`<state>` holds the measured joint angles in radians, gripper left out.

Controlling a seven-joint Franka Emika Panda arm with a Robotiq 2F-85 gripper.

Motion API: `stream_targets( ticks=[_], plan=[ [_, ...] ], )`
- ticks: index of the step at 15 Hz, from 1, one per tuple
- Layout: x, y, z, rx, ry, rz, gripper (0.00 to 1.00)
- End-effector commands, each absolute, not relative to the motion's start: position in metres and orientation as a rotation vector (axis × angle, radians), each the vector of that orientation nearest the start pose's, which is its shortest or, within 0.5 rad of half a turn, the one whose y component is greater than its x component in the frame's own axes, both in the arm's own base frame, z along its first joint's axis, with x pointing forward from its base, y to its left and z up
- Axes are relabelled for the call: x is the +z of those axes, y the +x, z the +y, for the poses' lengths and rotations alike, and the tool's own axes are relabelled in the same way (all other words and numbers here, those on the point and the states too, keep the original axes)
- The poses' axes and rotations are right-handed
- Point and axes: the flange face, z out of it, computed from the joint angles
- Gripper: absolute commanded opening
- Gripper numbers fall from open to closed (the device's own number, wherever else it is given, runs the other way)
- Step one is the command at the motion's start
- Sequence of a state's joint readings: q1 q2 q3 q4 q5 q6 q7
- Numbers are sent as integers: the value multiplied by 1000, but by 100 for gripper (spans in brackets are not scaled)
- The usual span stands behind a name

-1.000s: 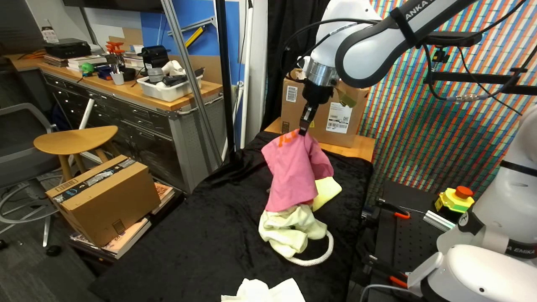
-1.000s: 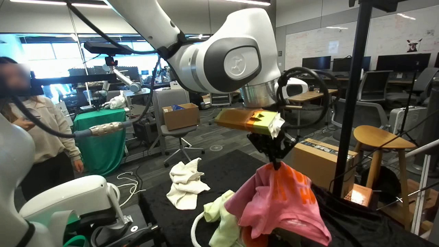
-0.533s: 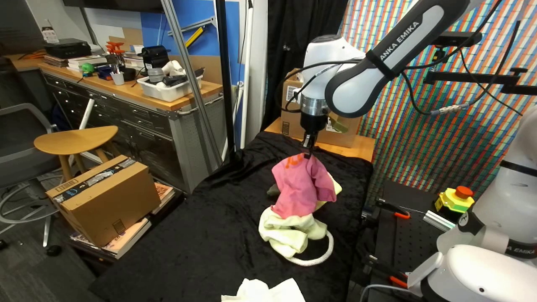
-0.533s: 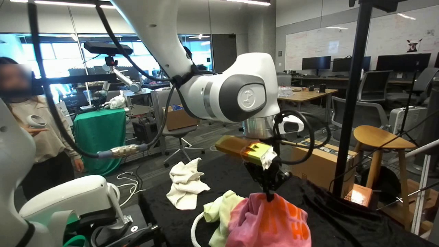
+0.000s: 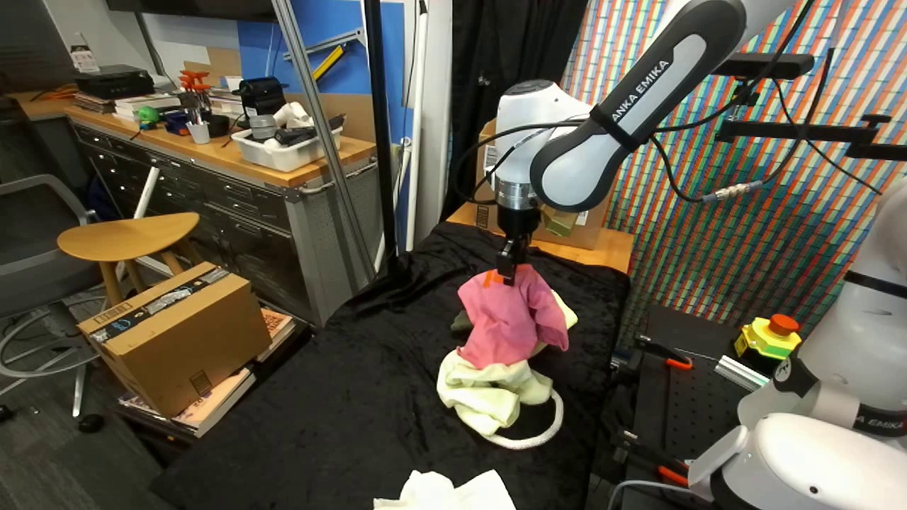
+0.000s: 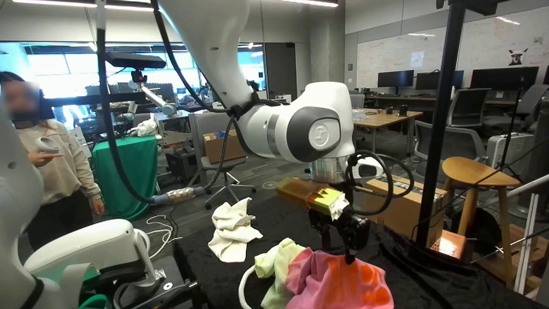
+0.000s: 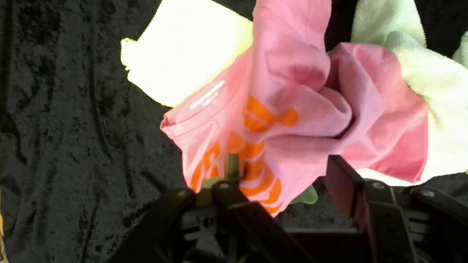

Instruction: Group up the objects on the table

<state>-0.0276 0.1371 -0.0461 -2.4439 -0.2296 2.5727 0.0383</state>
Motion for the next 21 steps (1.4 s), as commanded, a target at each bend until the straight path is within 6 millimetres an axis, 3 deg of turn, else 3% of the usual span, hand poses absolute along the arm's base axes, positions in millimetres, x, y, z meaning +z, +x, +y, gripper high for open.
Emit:
stream_targets(
  ticks=[1,5,8,10,16,21],
  plan=[
    [263,497,-28,-41,-3304,-114,96],
    [287,504,-7,-189,-3375,-252,100],
    [293,507,22,-267,-3397,-391,100],
    [287,506,45,-285,-3388,-487,100],
    [256,486,95,-343,-3294,-729,100],
    [201,462,130,-335,-3124,-806,100]
  ],
)
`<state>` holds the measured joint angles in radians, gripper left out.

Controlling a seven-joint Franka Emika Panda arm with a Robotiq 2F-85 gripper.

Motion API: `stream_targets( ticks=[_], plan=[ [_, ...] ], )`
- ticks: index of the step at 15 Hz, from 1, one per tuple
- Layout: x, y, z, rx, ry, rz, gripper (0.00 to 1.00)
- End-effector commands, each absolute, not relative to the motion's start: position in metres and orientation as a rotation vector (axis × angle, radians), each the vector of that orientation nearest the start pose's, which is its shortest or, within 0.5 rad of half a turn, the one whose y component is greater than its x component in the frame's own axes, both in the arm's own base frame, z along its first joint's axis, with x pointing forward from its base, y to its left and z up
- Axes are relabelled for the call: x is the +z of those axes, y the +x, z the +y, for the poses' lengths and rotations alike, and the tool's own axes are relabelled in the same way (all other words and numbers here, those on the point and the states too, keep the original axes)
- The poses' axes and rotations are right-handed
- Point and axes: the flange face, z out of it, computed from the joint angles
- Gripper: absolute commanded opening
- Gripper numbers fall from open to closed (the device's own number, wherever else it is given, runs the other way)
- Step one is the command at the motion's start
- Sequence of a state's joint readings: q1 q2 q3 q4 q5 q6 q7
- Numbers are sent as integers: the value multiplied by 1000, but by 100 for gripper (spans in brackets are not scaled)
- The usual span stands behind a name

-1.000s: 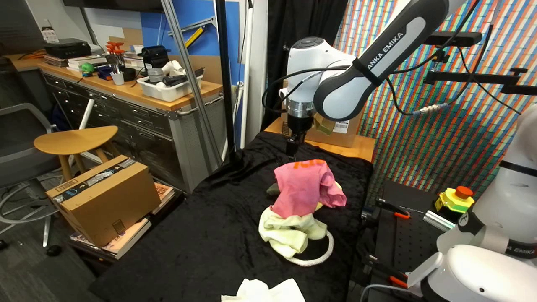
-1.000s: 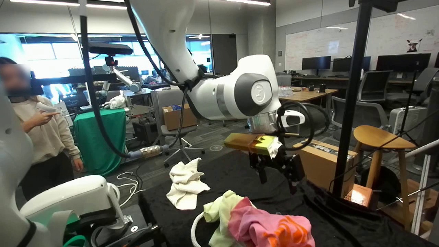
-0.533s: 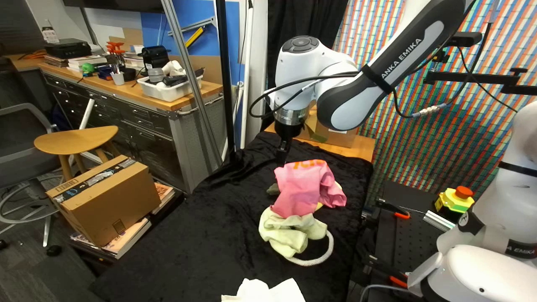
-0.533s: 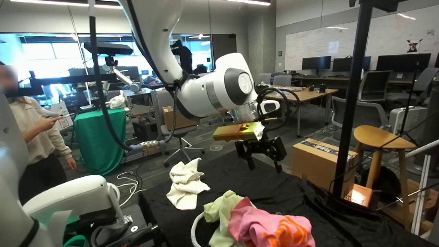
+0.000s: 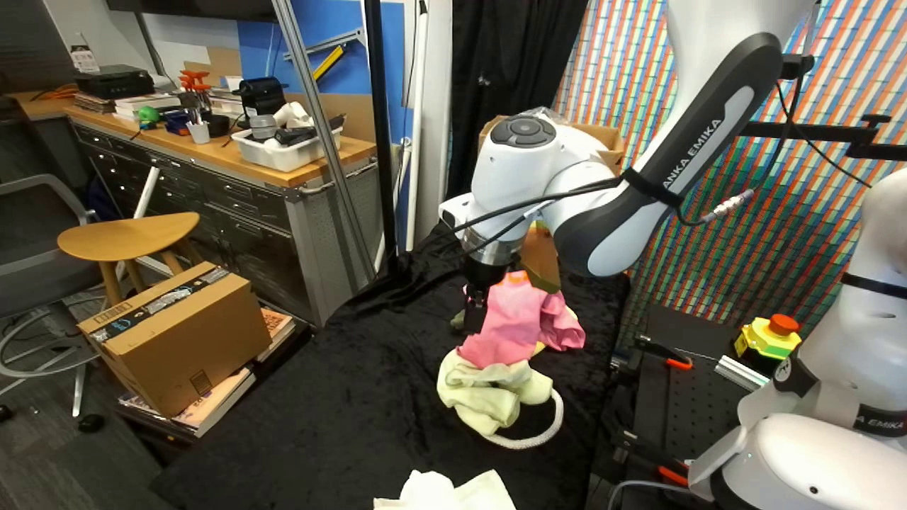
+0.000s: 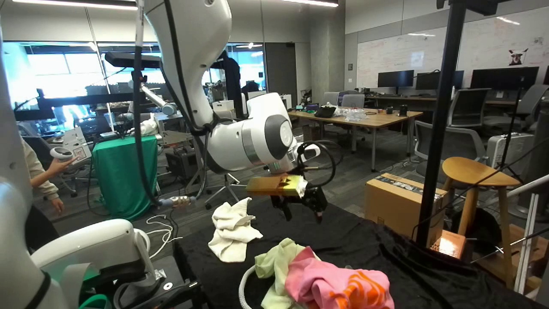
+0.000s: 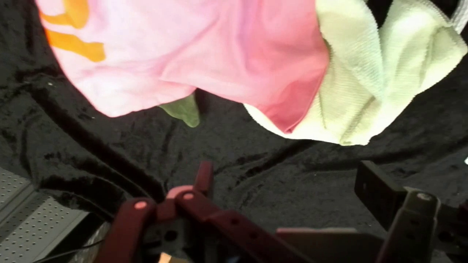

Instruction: Group up the objects on the table

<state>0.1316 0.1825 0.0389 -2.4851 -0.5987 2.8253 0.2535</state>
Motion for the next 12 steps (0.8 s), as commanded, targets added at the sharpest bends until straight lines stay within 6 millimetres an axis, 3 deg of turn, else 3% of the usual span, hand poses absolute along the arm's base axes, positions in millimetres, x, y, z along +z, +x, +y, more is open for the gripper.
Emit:
stream_targets(
  ticks=[1,5,8,12],
  plan=[
    [188,457,139,-310,-3095,-826,100],
    [151,438,186,-226,-3024,-909,100],
    [143,422,223,-197,-2990,-981,100],
    [141,417,267,-258,-2953,-991,100]
  ],
)
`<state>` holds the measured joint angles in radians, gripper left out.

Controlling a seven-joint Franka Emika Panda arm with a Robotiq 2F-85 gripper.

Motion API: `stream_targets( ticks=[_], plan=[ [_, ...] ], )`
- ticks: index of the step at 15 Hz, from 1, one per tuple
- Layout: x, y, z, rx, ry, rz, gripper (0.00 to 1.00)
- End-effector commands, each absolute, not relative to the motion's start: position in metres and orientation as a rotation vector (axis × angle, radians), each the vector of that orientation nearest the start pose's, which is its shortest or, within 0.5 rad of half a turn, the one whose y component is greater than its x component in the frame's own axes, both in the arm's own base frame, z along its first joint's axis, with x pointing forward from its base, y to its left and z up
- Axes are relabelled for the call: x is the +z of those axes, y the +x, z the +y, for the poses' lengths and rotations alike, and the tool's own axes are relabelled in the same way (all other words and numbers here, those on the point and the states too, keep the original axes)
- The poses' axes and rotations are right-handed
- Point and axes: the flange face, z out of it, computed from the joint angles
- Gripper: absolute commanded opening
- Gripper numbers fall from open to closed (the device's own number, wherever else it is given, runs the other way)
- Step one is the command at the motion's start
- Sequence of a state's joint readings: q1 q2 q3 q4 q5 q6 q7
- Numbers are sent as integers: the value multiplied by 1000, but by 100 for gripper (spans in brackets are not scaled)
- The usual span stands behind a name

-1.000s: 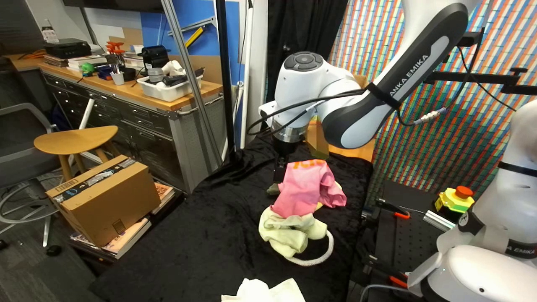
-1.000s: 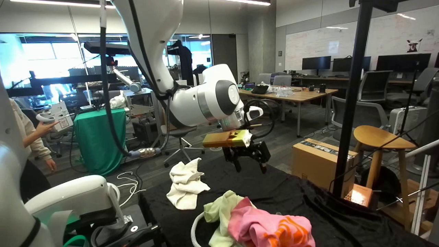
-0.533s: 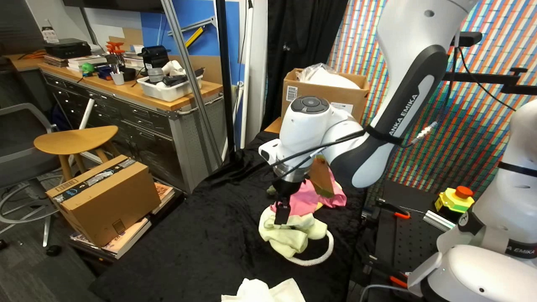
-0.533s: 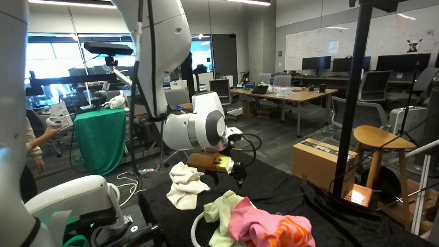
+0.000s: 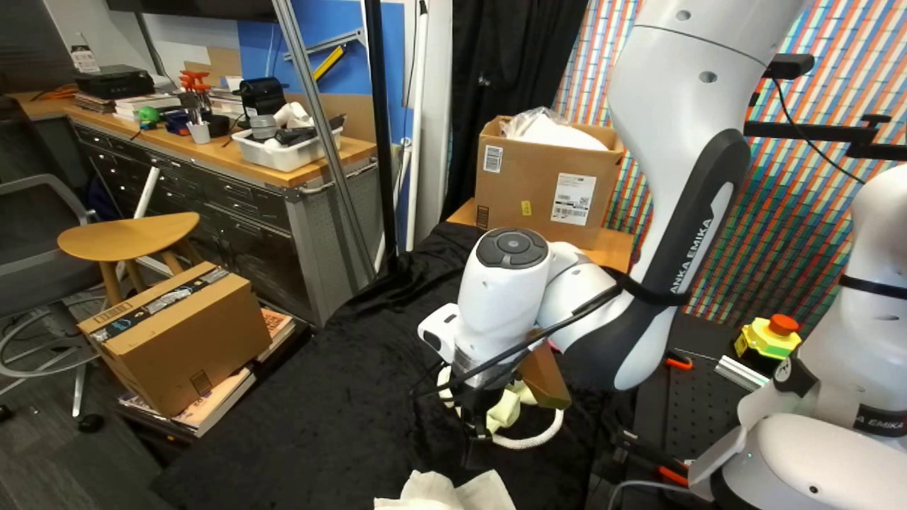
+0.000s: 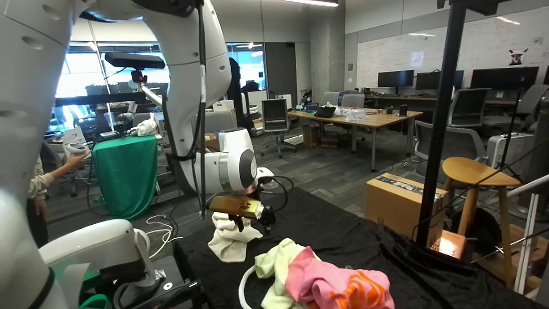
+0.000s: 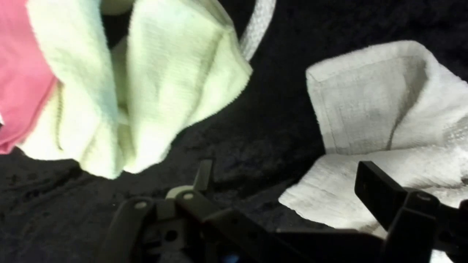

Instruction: Group up the objects on the table

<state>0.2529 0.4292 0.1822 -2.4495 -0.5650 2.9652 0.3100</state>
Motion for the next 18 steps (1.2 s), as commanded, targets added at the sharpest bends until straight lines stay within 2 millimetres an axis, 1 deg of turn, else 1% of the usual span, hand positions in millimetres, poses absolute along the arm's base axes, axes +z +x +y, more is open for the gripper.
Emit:
stream_targets(
  ticks=[1,4,5,6,8,12,14,17,18],
  plan=[
    [140,416,275,-268,-2944,-983,100],
    [133,418,297,-276,-2933,-924,100],
    [134,415,302,-276,-2928,-901,100],
    [129,417,308,-277,-2932,-862,100],
    [126,416,317,-275,-2939,-797,100],
    [118,410,332,-246,-2959,-690,100],
    [109,408,336,-230,-2967,-660,100],
    [103,404,339,-218,-2975,-640,100],
    [101,404,339,-212,-2978,-638,82]
  ],
)
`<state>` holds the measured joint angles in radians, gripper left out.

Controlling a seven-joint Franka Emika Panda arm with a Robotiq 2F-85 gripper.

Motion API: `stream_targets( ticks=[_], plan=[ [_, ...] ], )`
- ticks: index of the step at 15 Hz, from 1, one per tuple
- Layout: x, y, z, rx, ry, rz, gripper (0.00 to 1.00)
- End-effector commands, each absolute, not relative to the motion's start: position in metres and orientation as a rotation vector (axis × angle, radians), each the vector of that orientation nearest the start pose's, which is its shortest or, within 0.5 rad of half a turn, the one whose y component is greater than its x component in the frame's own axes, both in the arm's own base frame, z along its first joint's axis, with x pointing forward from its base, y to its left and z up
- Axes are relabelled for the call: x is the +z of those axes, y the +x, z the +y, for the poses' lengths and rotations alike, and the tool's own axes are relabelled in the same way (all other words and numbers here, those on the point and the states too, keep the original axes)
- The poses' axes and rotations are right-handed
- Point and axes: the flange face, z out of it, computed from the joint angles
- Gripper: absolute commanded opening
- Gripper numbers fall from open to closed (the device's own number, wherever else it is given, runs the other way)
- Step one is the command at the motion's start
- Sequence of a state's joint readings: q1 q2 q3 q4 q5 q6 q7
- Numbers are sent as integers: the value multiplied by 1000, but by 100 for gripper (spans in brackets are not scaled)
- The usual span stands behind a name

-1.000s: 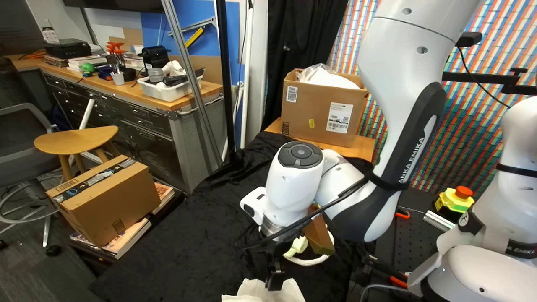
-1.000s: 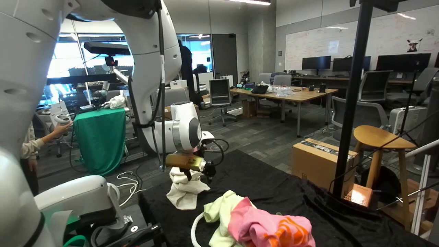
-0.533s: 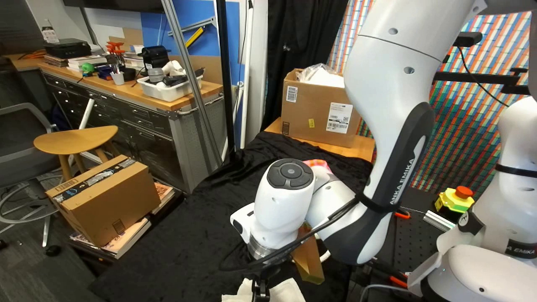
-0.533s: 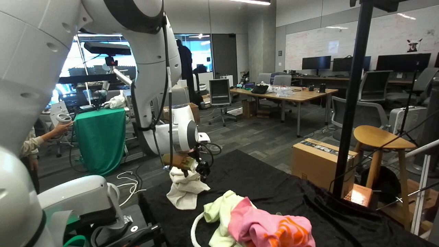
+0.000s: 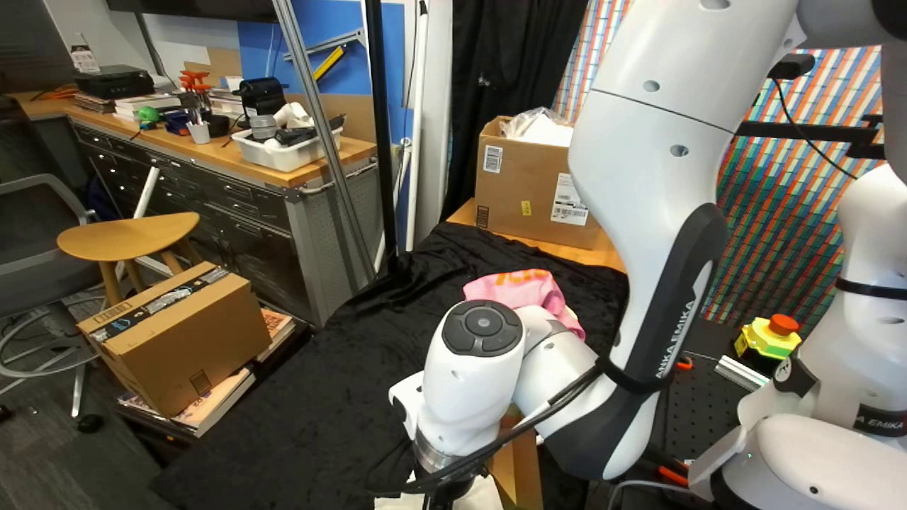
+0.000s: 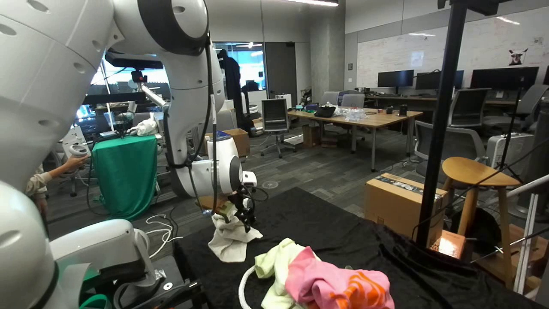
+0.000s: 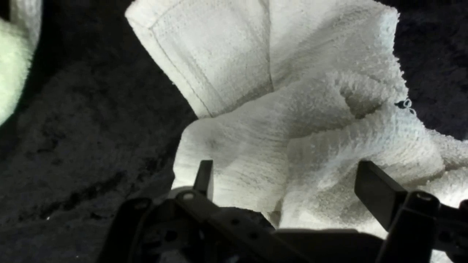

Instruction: Group up the objects on the table

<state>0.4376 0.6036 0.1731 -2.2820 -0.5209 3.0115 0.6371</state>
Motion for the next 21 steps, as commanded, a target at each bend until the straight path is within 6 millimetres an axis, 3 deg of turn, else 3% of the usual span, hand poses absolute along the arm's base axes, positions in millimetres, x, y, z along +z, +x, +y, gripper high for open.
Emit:
stream_targets(
  ticks=[1,10,13,16,19,21],
  plan=[
    [101,403,339,-211,-2981,-633,74],
    [104,402,335,-219,-2990,-602,7],
    [113,402,333,-248,-2993,-583,0],
    [131,401,328,-310,-2993,-558,5],
    [162,400,314,-408,-2983,-516,6],
    [187,398,294,-482,-2959,-467,6]
  ],
)
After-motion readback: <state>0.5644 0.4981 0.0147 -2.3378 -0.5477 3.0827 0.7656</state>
